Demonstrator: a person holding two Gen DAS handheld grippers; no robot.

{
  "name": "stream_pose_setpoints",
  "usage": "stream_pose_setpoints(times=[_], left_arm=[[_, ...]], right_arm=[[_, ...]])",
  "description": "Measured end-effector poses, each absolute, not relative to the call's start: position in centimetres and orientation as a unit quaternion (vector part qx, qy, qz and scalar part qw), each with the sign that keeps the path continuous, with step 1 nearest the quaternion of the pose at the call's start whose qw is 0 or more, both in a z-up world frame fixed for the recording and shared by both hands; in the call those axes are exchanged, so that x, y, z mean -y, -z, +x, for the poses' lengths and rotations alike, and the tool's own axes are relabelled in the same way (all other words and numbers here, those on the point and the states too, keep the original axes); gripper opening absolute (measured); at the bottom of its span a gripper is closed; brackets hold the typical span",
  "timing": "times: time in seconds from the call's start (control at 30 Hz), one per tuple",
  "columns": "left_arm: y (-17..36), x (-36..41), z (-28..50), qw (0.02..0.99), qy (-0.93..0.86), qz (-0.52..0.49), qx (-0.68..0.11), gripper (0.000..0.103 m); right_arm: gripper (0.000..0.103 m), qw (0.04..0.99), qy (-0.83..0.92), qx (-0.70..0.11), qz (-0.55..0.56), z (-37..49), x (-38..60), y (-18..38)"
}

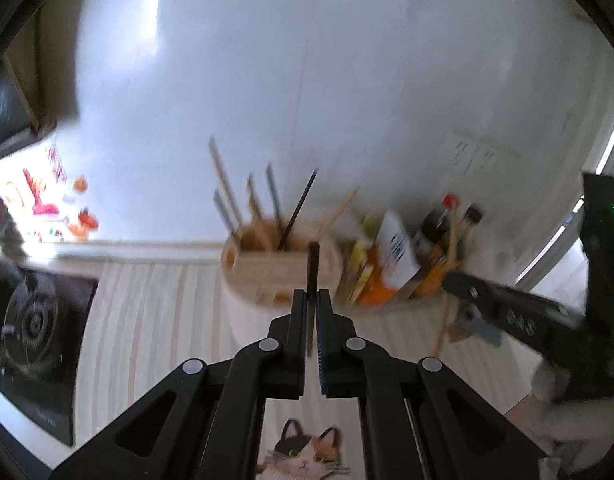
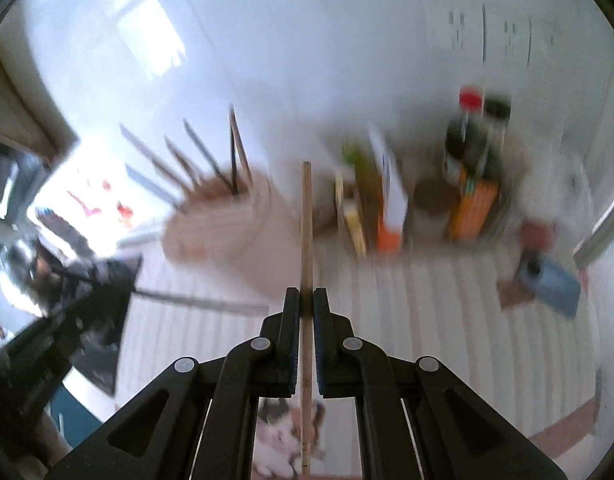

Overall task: Organize utensils
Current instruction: 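Lift both chopsticks and carry them over the cream holder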

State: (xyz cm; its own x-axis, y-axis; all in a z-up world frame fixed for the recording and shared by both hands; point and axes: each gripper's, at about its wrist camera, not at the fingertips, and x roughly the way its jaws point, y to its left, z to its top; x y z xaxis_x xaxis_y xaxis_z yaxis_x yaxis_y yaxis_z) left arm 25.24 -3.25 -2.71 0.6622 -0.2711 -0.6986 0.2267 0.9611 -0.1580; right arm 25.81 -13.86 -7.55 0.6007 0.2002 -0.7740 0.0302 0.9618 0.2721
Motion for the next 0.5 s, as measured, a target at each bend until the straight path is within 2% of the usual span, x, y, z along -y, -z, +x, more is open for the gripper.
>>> stream_pose_setpoints(times=[0.3, 0.5], left_arm=[[-4.9, 3.3, 27.5, 0.931, 0.159, -0.025, -0.327, 0.002], [-5.6, 2.4, 31.3, 0.938, 0.130, -0.002, -0.323, 0.002]], right_arm=[[0.007, 0.924, -0.049, -0.354, 0.135, 31.4, 14.0, -1.4], [0.007, 0.934, -0.055, -0.322, 0.145, 35.0, 12.1, -3.0]])
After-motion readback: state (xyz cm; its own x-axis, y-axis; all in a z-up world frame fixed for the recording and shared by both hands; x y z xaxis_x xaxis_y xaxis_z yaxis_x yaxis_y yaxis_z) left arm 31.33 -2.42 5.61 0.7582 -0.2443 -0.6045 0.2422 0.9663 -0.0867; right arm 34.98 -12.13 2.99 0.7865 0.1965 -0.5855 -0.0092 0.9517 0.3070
